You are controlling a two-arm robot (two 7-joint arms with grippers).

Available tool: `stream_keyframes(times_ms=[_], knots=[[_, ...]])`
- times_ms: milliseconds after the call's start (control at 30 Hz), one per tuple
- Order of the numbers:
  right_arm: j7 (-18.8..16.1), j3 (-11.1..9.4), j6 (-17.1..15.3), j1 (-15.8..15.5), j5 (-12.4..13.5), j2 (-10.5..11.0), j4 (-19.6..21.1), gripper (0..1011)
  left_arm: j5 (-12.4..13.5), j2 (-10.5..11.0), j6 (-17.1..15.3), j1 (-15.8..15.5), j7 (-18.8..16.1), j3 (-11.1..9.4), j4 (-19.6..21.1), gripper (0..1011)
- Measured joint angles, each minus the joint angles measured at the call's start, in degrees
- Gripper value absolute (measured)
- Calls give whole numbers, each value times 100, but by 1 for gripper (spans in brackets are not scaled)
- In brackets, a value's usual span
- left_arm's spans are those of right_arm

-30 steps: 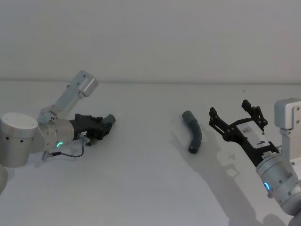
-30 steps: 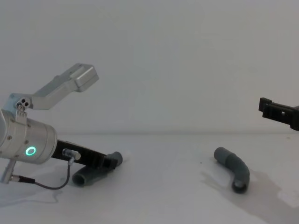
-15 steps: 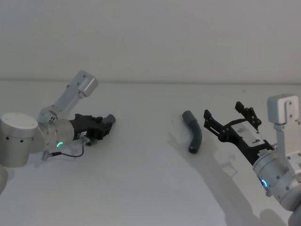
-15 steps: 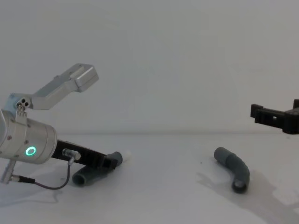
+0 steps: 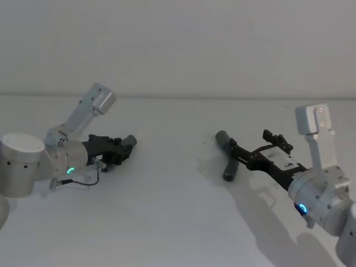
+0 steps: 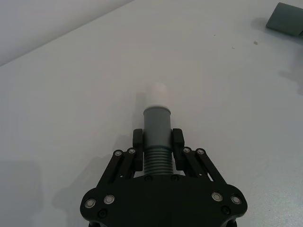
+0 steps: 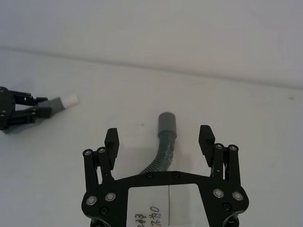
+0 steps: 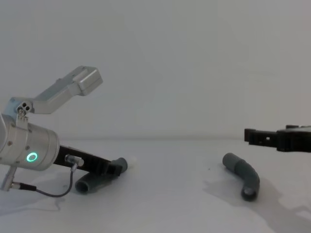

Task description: Use both hands to pick up one end of the pipe from the table, align the ends, and insert them.

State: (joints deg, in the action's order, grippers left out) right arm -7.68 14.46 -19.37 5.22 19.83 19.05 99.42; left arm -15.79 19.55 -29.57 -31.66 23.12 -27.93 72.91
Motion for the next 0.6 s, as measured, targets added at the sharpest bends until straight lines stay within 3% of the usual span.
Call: stream_keyframes(times_ms=[300,600], knots=[[-30,96,-603,421,84,-202,-419,1001,0,0,0,0,0,0,0,348],[-37,179,-834,720,51,-339,-807,1001,0,0,0,0,0,0,0,348]])
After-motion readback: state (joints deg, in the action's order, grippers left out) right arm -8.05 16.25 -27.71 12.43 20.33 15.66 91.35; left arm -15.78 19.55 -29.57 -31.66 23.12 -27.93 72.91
